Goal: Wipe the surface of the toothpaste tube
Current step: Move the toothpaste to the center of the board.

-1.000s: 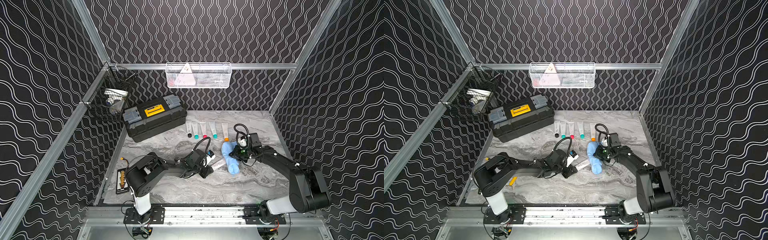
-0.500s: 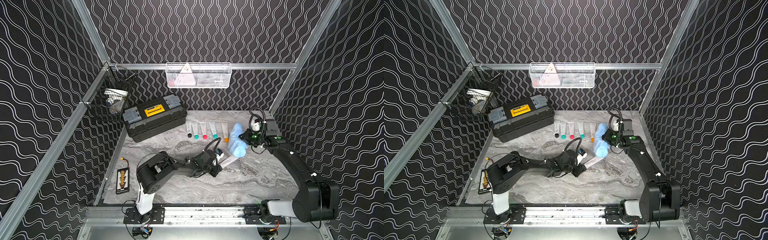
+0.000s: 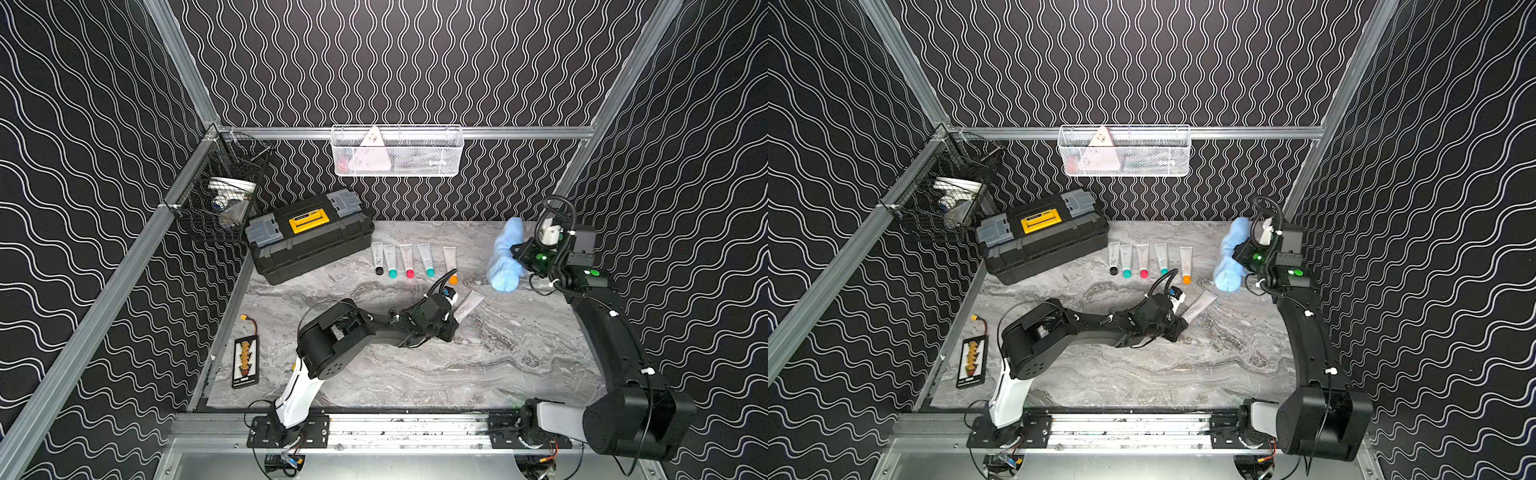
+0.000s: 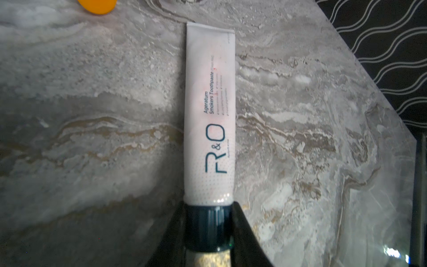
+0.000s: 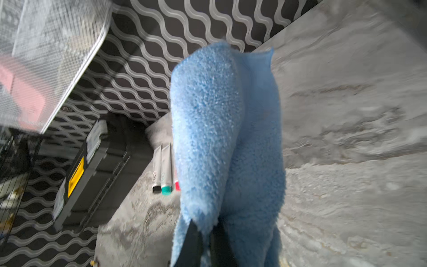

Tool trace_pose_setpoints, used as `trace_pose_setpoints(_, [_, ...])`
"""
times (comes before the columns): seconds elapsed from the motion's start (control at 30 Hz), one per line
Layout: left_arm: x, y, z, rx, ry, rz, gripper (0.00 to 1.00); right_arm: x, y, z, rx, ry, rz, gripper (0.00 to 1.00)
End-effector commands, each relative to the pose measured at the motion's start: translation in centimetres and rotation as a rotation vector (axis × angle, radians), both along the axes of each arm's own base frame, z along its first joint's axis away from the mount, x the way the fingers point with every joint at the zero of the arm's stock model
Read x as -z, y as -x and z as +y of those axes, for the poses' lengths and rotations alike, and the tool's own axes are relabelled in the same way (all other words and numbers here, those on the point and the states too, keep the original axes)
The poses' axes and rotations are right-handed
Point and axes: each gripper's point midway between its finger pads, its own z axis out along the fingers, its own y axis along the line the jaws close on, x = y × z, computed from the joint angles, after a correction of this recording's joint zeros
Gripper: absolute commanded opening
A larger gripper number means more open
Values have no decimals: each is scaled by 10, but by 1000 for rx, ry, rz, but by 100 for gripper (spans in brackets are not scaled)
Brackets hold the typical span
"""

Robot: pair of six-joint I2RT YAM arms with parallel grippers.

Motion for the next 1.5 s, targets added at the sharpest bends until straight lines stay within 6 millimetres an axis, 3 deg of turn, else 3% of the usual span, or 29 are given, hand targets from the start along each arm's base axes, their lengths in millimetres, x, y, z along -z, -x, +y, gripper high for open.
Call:
trace_pose_setpoints(0.0, [-12,-20,-7,-101,60,-11,2,-16,-9,-24,56,-43,-71,0])
trace_pose_setpoints(0.2, [-12,-39,-19,-173,68,-9,2,-10,-7,-80,179,-104,-84,0])
trace_pose_setpoints(0.33, [-9,-49,-30,-210,65,-5,1,-5,-6,-94,199,-146,-98,0])
trace_pose_setpoints(0.43, [-7,-57,-37,-246,66,2,1,14,-6,-93,195,-179,-70,0])
trace_pose_setpoints(0.63, [-3,-75,-46,-348,65,4,0,25,-11,-89,169,-219,-57,0])
trace_pose_setpoints(1.1, [-2,-114,-68,-446,67,-41,1,31,-15,-80,130,-286,-54,0])
trace_pose_setpoints(1.47, [0,-139,-70,-492,66,-84,2,34,-15,-77,117,-313,-54,0])
